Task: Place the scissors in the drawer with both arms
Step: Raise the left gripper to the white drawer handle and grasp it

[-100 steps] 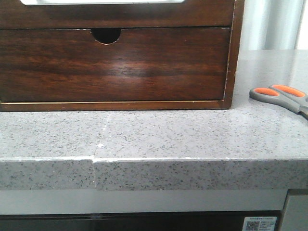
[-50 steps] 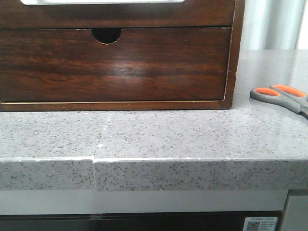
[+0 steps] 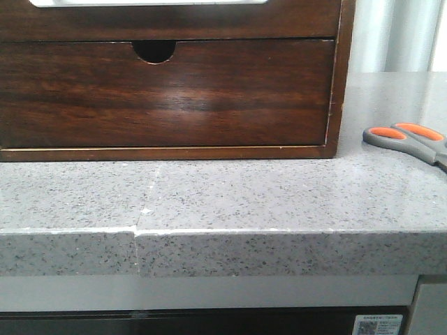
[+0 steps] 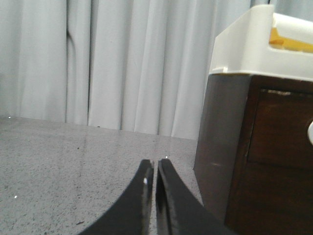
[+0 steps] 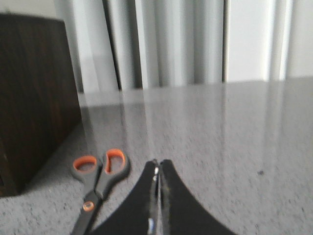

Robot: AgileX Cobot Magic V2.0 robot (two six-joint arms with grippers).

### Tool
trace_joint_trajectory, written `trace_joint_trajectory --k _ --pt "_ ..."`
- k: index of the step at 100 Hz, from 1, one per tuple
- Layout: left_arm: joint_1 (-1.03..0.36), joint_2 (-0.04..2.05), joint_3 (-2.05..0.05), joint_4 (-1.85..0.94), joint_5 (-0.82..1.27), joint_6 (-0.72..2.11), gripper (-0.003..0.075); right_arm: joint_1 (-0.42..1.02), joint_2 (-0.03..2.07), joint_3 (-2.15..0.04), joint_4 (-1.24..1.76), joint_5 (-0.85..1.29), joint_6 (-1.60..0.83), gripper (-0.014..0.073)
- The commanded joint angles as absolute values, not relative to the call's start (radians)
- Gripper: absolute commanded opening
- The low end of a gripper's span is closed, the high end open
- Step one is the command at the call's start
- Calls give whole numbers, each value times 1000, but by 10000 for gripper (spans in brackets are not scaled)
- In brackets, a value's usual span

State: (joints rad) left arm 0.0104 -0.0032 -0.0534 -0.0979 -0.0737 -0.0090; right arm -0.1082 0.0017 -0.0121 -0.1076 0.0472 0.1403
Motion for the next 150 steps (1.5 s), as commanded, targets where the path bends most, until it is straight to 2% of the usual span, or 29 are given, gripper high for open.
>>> trace_joint_trajectory --k 1,14,31,43,65,89,109,116,128,133,138,150 --pt "5 14 -151 -110 -77 -15 -22 -113 50 -87 -112 43 135 -69" --pt "5 101 -258 -62 20 -15 -22 -113 132 -147 -102 116 135 -69" --pt "5 197 -345 -68 31 -15 -22 -113 265 -251 -64 247 135 -69" --pt "5 227 -371 -68 26 -15 -22 -101 313 -291 -28 251 135 -69" --pt "3 244 -371 -96 11 -15 -22 -52 319 -296 -28 240 135 -69" --pt "-89 244 -371 -100 -34 -15 -22 -40 319 -296 -28 240 135 -69" --pt "-106 244 -371 -100 -52 -15 -19 -40 319 -296 -28 240 135 -69" --pt "-106 244 -371 -100 -52 -15 24 -40 319 -296 -28 240 135 -69" --pt "-106 244 -371 -100 -80 -15 224 -40 319 -296 -28 240 135 -69" --pt "-106 244 -371 -100 -103 -15 284 -40 319 -296 -28 240 135 -69" --pt "-106 244 -371 -100 -127 -15 310 -40 319 -296 -28 240 135 -69" --pt "-112 264 -371 -100 -175 -15 313 -40 319 -296 -28 240 135 -69"
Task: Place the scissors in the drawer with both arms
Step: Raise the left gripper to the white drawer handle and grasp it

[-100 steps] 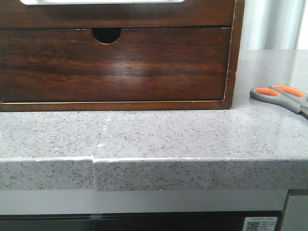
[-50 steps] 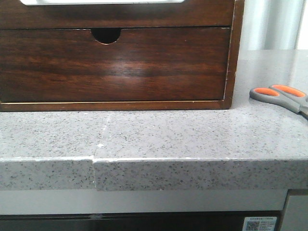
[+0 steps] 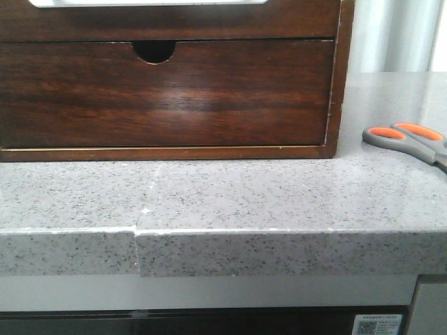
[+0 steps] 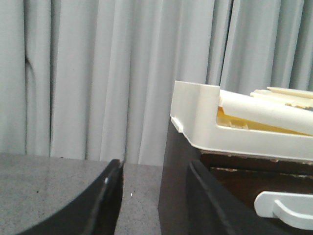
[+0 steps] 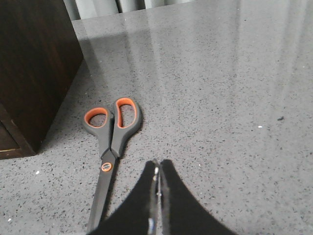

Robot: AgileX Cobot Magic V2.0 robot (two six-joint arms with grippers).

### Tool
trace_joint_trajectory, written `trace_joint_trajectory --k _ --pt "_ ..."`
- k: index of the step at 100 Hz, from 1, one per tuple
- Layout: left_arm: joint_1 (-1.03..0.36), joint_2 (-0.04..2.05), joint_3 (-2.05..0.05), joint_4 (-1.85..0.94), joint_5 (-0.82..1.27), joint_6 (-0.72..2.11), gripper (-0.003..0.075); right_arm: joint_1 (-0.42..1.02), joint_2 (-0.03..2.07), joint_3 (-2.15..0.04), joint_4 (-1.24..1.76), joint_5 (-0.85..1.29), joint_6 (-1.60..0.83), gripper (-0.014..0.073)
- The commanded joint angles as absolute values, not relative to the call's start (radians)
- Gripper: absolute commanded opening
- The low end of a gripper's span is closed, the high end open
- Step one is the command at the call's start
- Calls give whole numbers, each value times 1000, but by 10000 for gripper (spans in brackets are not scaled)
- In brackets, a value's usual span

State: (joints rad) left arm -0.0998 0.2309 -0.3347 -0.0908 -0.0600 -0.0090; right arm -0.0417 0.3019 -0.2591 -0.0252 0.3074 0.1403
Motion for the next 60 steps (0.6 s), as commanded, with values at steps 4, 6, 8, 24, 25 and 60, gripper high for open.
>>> trace_joint_trajectory --k 4,6,8,24,25,60 --pt "-122 283 -371 -100 -188 -15 313 -40 319 -296 -28 240 135 -69" --pt "-132 293 -371 -95 -196 -15 313 -40 319 -296 -28 240 135 -69" --pt "-138 300 -371 -91 -200 -15 313 -40 319 -296 -28 240 135 -69" --pt "-241 391 -396 75 -230 -15 313 -40 319 -296 -28 240 135 -69" --pt "-247 400 -400 84 -234 -15 313 -40 319 -296 -28 240 135 -69" --pt "-500 694 -511 721 -306 -15 313 -40 319 -296 -28 240 135 -69"
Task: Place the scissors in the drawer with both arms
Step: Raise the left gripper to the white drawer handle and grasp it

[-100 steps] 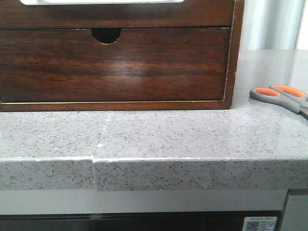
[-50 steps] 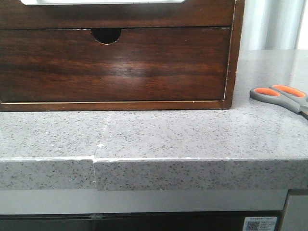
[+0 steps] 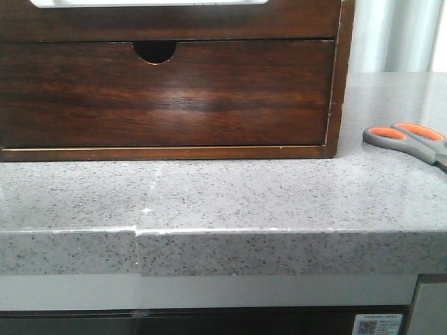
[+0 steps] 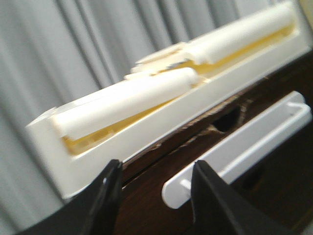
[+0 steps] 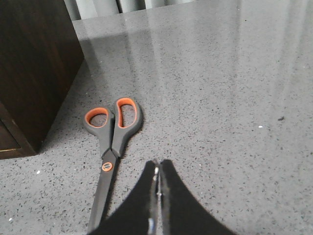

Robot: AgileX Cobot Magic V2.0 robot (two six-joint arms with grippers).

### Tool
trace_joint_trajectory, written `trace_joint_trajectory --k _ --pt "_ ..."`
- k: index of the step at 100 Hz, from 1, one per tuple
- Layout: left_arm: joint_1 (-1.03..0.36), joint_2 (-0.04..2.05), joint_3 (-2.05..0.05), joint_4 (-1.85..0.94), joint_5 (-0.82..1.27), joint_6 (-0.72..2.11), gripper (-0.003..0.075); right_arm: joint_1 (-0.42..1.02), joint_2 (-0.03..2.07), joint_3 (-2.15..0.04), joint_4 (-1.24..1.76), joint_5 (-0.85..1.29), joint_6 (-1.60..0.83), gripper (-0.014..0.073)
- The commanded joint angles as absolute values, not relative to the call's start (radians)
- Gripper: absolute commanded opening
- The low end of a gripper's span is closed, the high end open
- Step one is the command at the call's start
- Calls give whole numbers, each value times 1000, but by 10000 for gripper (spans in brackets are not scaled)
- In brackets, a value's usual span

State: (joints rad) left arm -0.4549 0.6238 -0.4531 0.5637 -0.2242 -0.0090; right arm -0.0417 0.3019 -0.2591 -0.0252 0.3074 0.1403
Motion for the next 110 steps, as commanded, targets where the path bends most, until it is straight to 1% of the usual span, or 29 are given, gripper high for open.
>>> trace_joint_trajectory --k 1,22,30,45,60,65,83,110 --pt "-507 701 -514 733 -306 -15 313 -40 319 -296 -28 240 135 -69" --pt "-579 872 -609 959 -294 -13 313 -40 319 -296 -28 242 135 -69" --pt "-582 924 -651 1048 -268 -12 313 -40 319 -296 -28 247 135 -69" --pt "-582 1005 -714 1080 -219 -12 313 -40 319 -296 -28 252 135 -69" --pt "-582 1070 -753 1333 -160 0 313 -40 319 -296 -28 252 135 -69" --pt "-582 1089 -763 1374 -140 0 313 -40 319 -296 -28 252 135 -69" --pt "-582 1134 -781 1378 -106 0 313 -40 319 -296 -28 256 135 -69" --pt "-582 1140 -781 1378 -35 0 311 -40 319 -296 -28 256 135 -69"
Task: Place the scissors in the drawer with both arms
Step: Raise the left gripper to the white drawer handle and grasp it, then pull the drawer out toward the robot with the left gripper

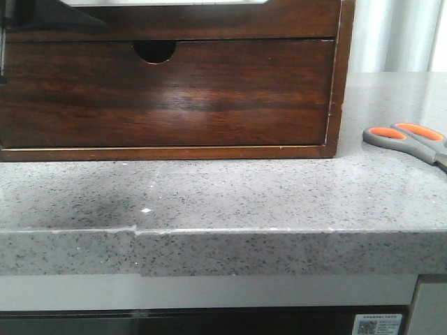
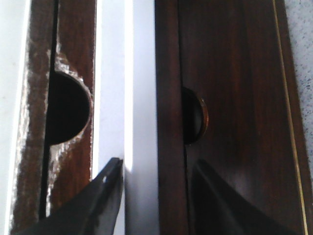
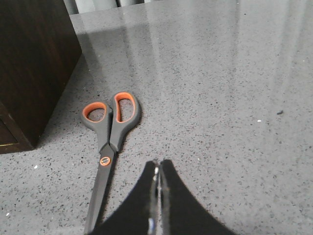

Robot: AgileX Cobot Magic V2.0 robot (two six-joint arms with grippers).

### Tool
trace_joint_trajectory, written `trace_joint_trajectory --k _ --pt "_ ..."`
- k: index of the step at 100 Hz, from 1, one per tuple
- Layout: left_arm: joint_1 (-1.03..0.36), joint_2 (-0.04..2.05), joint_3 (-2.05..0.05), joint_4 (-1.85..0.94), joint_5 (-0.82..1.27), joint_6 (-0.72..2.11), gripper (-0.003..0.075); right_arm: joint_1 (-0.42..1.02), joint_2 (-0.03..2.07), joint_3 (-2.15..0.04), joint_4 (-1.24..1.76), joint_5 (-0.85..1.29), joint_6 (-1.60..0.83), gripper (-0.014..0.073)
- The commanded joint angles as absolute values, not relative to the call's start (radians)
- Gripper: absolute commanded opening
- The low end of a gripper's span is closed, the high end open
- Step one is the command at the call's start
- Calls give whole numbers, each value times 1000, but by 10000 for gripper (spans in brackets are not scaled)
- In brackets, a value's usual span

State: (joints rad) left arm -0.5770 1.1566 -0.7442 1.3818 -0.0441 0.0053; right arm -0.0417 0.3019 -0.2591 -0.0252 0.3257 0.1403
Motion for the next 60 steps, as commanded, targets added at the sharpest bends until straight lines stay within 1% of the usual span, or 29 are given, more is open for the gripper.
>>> trace_joint_trajectory --k 1,6,13,39,51,60 --pt "-582 1140 -781 1378 -35 0 311 -40 319 -296 -28 256 135 -69" --pt "-582 1140 -781 1378 -45 0 308 -40 319 -296 -28 256 135 -69" --pt "-582 1140 -781 1376 -50 0 274 -40 319 -296 -28 256 135 -69" --pt "-582 1140 -781 1362 -48 0 59 -40 319 -296 -28 258 135 -69" --pt "-582 1140 -781 1354 -48 0 -18 -39 319 -296 -28 260 135 -69" --pt "-582 1140 -781 1305 -52 0 -22 -39 319 -296 -28 262 135 -69"
